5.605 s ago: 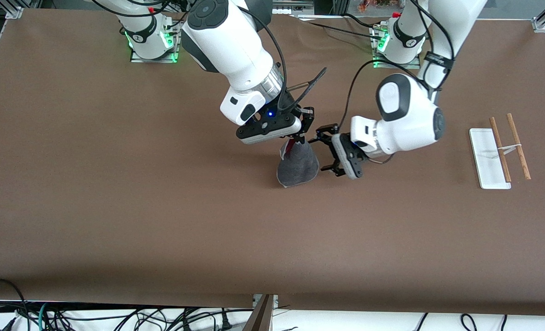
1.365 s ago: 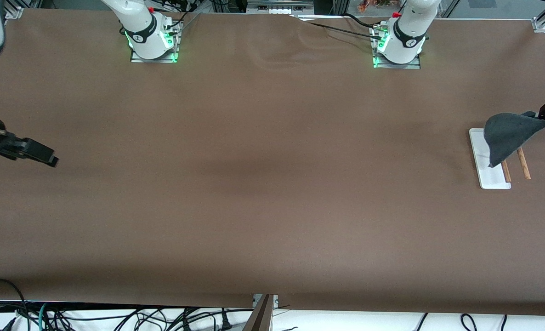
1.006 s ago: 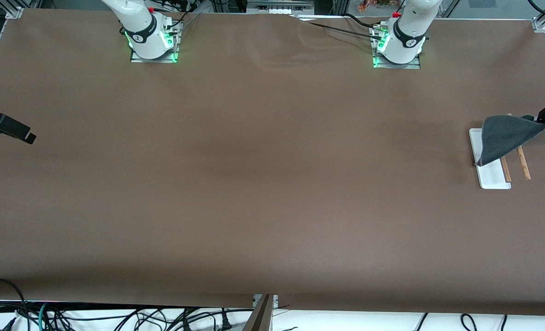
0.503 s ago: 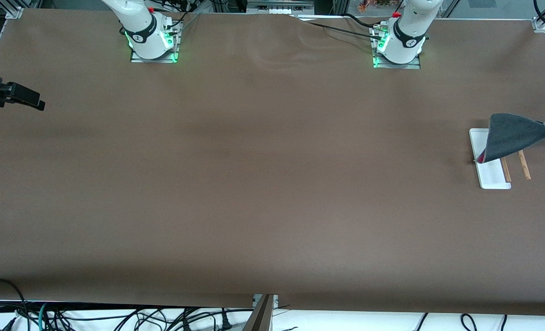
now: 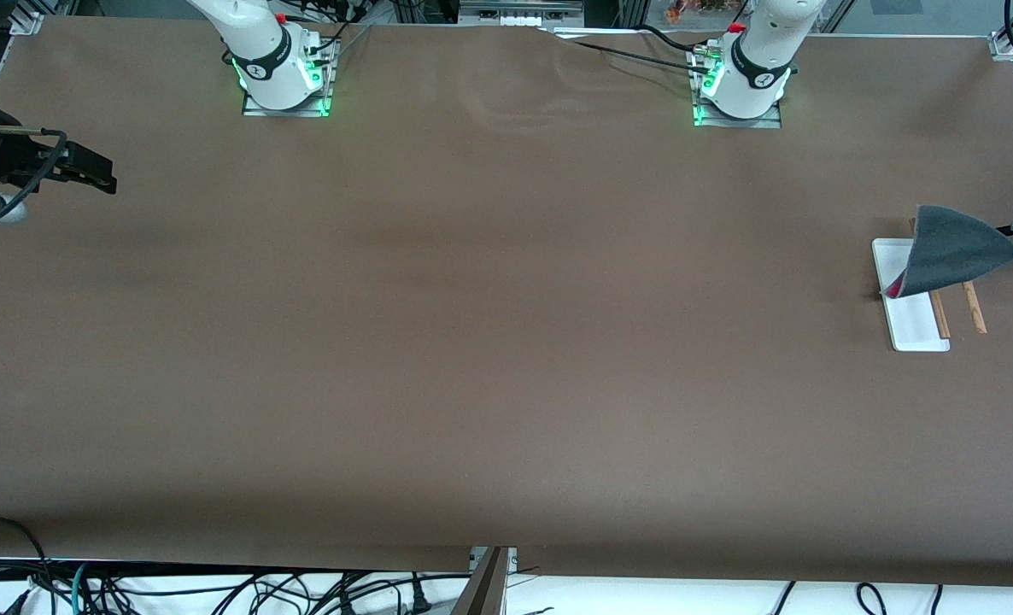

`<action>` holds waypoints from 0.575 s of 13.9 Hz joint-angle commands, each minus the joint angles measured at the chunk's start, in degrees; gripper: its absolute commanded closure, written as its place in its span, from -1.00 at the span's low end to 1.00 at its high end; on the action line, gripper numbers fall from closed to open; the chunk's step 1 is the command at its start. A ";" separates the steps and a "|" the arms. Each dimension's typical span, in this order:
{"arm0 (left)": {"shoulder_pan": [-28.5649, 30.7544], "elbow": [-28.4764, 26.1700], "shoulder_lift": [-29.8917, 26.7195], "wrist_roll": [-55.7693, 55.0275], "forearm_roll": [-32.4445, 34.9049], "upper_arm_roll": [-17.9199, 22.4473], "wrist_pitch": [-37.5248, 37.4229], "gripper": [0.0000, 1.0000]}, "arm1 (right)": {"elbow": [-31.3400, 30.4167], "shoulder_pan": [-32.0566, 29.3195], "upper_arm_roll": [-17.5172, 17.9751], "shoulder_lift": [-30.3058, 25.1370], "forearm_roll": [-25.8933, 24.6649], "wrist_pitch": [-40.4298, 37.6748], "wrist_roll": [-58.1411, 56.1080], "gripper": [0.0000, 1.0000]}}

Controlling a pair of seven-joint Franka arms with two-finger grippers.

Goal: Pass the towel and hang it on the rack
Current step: 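Release the towel on the rods and raise the left gripper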

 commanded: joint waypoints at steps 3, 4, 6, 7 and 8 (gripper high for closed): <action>-0.75 5.30 0.51 -5.00 0.81 -1.35 -1.80 -1.00 | -1.65 1.94 -0.29 -1.41 -0.24 0.04 0.61 -1.00; -1.97 6.53 0.08 -7.47 0.90 -1.35 -2.51 -1.00 | -1.21 1.94 -0.29 -0.45 -0.33 0.91 0.08 -1.00; -4.70 10.65 -0.19 -9.24 1.25 -1.00 -6.27 -1.00 | -0.86 1.94 -0.29 -0.26 -0.77 2.23 -0.80 -1.00; -5.67 12.94 -0.19 -10.38 1.26 -1.00 -8.55 -1.00 | -1.03 1.94 -0.29 -0.35 -0.68 3.37 -1.59 -1.00; -6.37 14.96 -0.28 -11.18 1.26 -1.09 -10.75 -1.00 | -0.94 1.94 -0.29 -0.35 -0.77 3.82 -1.59 -1.00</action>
